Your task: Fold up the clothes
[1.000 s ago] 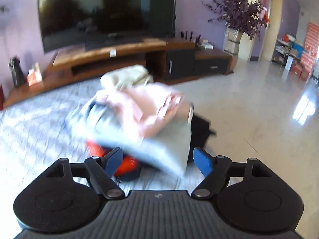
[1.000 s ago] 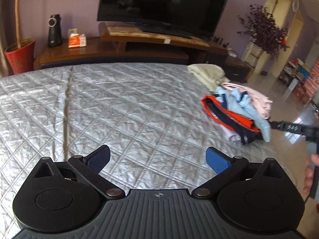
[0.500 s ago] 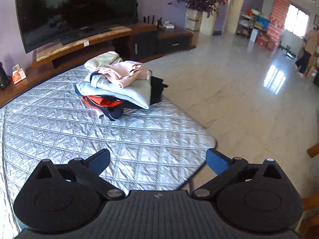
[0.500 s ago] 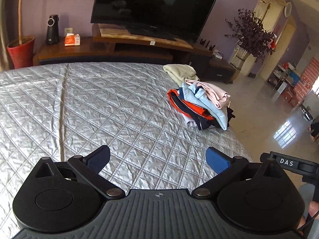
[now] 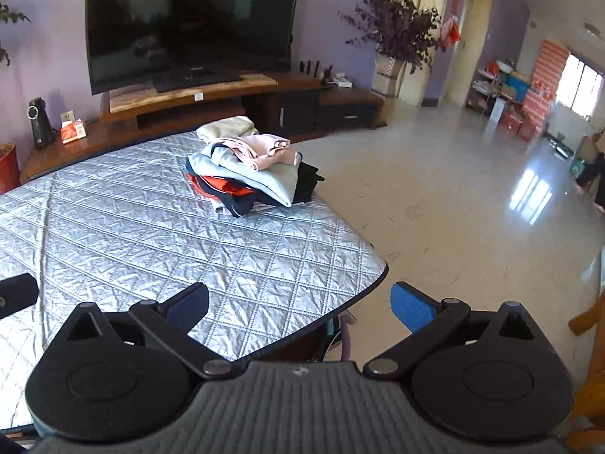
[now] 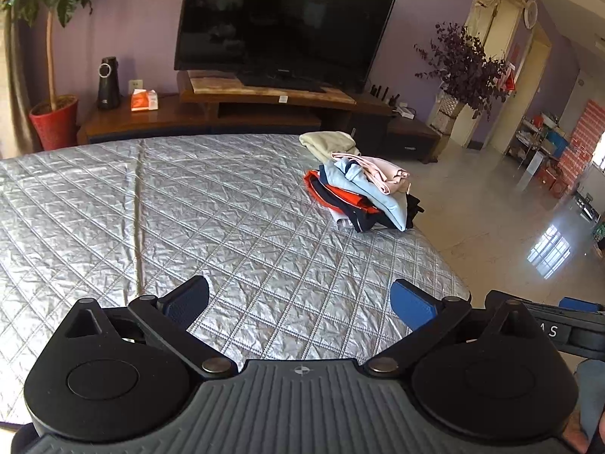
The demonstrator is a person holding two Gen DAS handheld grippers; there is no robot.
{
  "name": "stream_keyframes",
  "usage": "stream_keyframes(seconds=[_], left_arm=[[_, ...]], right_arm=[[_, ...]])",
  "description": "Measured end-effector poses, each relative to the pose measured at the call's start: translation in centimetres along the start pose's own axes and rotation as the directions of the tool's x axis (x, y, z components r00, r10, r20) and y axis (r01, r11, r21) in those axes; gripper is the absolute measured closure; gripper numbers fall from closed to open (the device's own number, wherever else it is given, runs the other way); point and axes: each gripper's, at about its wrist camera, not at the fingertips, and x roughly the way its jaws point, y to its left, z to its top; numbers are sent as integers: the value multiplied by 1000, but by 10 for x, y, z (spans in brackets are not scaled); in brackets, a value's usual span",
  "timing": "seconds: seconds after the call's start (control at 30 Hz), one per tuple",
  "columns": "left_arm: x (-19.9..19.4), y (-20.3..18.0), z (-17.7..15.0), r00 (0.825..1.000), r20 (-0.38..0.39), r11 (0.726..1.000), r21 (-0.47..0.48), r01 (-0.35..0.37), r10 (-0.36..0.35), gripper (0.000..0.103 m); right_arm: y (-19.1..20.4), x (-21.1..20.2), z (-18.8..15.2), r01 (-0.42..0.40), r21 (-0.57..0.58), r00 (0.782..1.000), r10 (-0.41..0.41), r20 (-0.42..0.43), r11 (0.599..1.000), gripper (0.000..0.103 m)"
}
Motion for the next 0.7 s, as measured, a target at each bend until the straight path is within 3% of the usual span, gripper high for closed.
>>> stream_keyframes(seconds=[0.7], left_arm=[[-1,15,-19,995,-16,994,-48,-95,94,1]], right_arm=[[11,-24,-34,-35,-64,999,34,-17,997,0]])
